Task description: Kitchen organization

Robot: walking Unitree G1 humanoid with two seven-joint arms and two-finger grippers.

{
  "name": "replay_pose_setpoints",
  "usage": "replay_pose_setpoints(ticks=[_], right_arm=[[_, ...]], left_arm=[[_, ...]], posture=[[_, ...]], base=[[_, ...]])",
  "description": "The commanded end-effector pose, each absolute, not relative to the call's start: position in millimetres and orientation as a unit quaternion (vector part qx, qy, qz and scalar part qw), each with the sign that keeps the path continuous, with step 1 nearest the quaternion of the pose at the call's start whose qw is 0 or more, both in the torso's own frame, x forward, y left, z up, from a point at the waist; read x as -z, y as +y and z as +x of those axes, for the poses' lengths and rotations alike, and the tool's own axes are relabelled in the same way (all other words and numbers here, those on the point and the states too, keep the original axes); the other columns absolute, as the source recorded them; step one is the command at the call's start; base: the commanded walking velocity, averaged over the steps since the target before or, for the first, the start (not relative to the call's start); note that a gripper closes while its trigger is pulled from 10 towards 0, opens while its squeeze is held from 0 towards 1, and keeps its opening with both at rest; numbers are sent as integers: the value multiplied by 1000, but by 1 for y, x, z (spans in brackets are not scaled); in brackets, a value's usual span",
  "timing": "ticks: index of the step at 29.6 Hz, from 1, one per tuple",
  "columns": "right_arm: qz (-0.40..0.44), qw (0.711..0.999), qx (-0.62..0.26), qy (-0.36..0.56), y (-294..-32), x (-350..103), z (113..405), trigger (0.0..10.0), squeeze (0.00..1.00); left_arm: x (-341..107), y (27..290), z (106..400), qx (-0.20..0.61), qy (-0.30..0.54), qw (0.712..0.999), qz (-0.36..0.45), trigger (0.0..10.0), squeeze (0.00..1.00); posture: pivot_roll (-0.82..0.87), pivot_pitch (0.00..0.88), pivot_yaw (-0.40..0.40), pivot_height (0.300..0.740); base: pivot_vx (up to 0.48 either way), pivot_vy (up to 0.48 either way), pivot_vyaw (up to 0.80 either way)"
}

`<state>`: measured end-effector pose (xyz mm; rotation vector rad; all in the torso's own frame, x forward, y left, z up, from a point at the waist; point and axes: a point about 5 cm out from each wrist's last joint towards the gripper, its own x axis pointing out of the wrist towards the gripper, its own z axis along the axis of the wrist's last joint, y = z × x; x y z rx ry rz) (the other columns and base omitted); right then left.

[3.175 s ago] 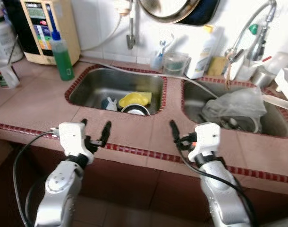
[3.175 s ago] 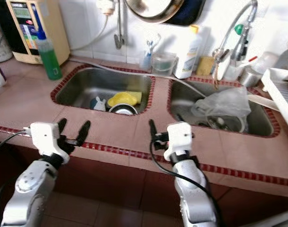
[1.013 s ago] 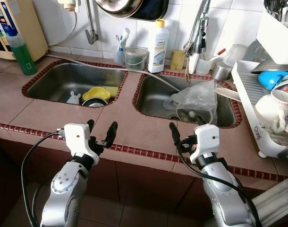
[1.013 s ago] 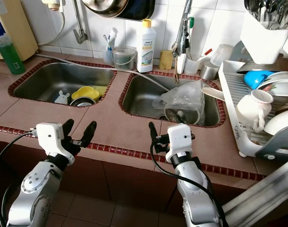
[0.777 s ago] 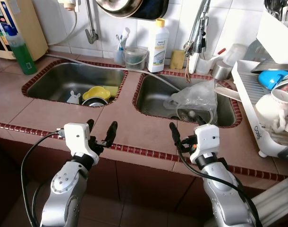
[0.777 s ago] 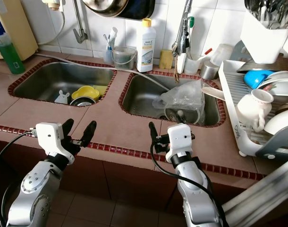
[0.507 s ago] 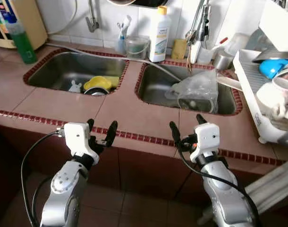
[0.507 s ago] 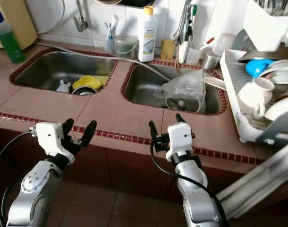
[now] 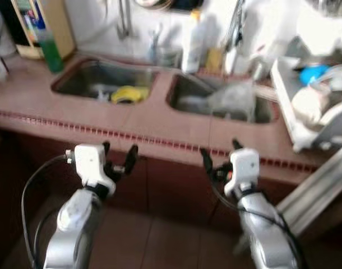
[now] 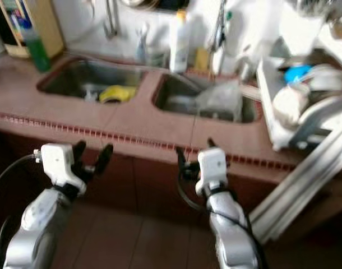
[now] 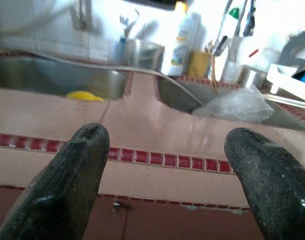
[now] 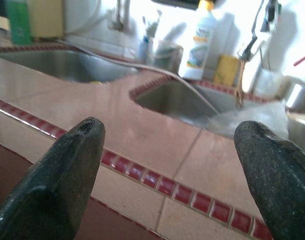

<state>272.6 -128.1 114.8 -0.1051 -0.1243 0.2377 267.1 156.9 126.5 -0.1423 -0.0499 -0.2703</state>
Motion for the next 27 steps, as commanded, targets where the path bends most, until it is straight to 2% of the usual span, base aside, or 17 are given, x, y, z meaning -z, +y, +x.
replay_pose_setpoints(ticks=[1,5,8,15,16,19,20,23,24,27], right_arm=[[-60,990,-119,-57,-131,-111,273,10000,0],[-59,990,-122,-36,-132,-96,270,10000,0],[-84,988,-127,6,-136,-69,262,10000,0],[-100,984,-124,79,-147,-28,251,10000,0],[-112,980,-119,110,-152,-12,246,10000,0],[-119,977,-108,142,-158,5,240,10000,0],[-113,972,-100,178,-162,19,235,10000,0],[-118,969,-94,196,-164,25,233,10000,0],[-100,962,-85,239,-168,38,225,10000,0],[-97,951,-73,286,-171,52,215,10000,0]], left_arm=[[-122,151,264,151,-16,987,-49,10000,0],[-111,149,261,168,-6,986,-17,10000,0],[-86,152,255,174,13,984,40,10000,0],[-40,161,245,172,87,980,57,10000,0],[-18,162,240,182,131,974,40,10000,0],[5,164,232,180,172,968,17,10000,0],[24,168,224,170,216,961,24,10000,0],[34,170,220,161,238,957,25,10000,0],[53,176,206,139,305,942,27,10000,0],[71,182,187,116,373,919,41,10000,0]], posture=[[18,32,-2,740],[22,33,-3,740],[22,35,-1,740],[17,33,11,740],[16,30,14,740],[15,26,16,740],[11,25,16,740],[11,19,21,740],[9,12,21,740],[14,6,17,740]], base=[[0,0,0],[0,0,0],[0,0,0],[0,0,0],[0,0,0],[0,0,0],[0,0,0],[0,0,0],[0,0,0],[0,0,0]])
